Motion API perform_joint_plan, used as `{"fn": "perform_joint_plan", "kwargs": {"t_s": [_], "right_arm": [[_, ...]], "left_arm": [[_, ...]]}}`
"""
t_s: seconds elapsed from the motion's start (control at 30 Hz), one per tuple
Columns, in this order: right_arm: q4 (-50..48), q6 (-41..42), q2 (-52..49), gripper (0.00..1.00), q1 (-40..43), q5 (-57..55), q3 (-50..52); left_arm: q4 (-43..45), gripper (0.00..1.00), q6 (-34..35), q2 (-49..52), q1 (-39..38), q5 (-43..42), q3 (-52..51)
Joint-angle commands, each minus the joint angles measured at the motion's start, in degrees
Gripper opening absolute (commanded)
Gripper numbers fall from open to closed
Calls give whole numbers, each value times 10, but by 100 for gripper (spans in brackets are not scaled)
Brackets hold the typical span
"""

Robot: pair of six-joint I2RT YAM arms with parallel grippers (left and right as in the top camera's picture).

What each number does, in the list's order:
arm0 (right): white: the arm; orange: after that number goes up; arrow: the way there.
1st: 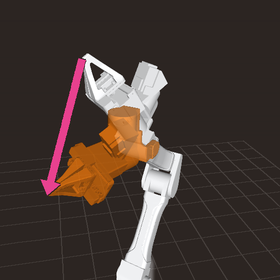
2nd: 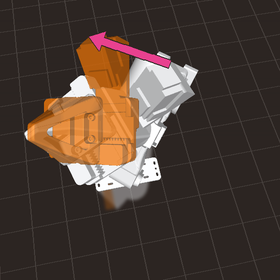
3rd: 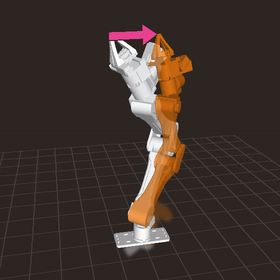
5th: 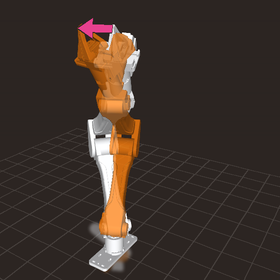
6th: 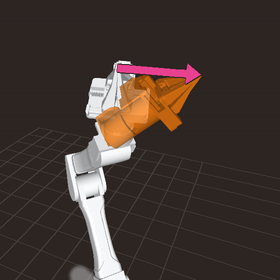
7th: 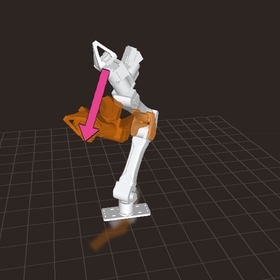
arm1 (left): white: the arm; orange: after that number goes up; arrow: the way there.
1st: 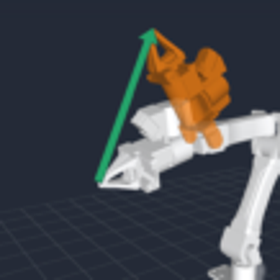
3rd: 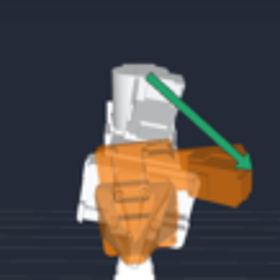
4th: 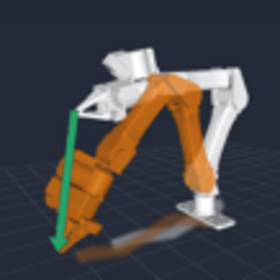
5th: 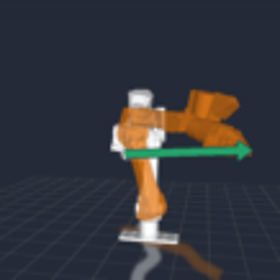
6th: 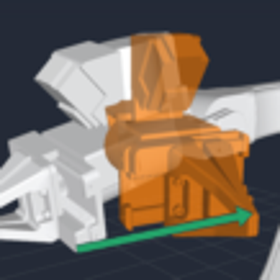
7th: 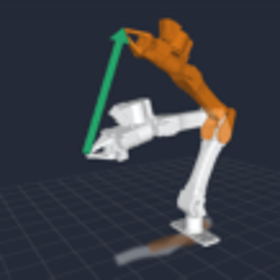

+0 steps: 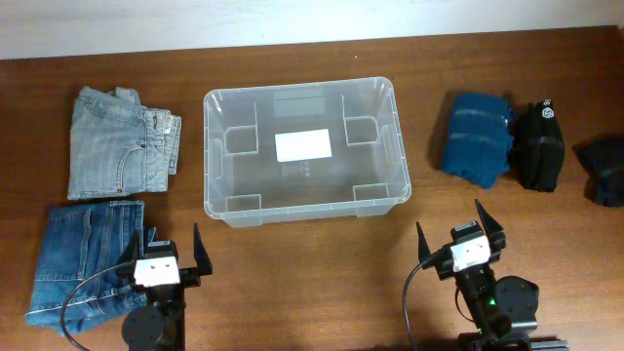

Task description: Pack container

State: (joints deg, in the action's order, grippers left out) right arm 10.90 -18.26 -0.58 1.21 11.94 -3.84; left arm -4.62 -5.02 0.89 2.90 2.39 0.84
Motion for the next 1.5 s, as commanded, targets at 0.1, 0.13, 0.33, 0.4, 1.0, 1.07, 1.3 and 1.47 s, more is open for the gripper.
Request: {"fn": "perform_joint_plan", "kwargs": {"t_s": [0.1,0.13,0.33,0.4,1.0,1.07,1.3,1.47], "right_arm": [[1,-2,4,99,4,-1,4],[1,-2,4,98,4,-1,4],[1,-2,4,98,4,-1,4],[1,-2,4,98,4,-1,4],[1,-2,4,98,4,-1,4],[1,-2,4,98,4,-1,4],[1,-2,4,98,4,-1,4],[1,-2,4,98,4,-1,4]], "left_arm": [[0,99,-11,-6,-2,0,-3],[0,99,-11,-6,-2,0,-3],[0,99,-11,-6,-2,0,-3],[0,99,-11,-6,-2,0,-3],[96,99,56,-5,-1,4,1],[96,99,82,-1,-1,4,28],[-68,100,87,169,0,4,266],[-246,99,111,363,25,4,495]]}}
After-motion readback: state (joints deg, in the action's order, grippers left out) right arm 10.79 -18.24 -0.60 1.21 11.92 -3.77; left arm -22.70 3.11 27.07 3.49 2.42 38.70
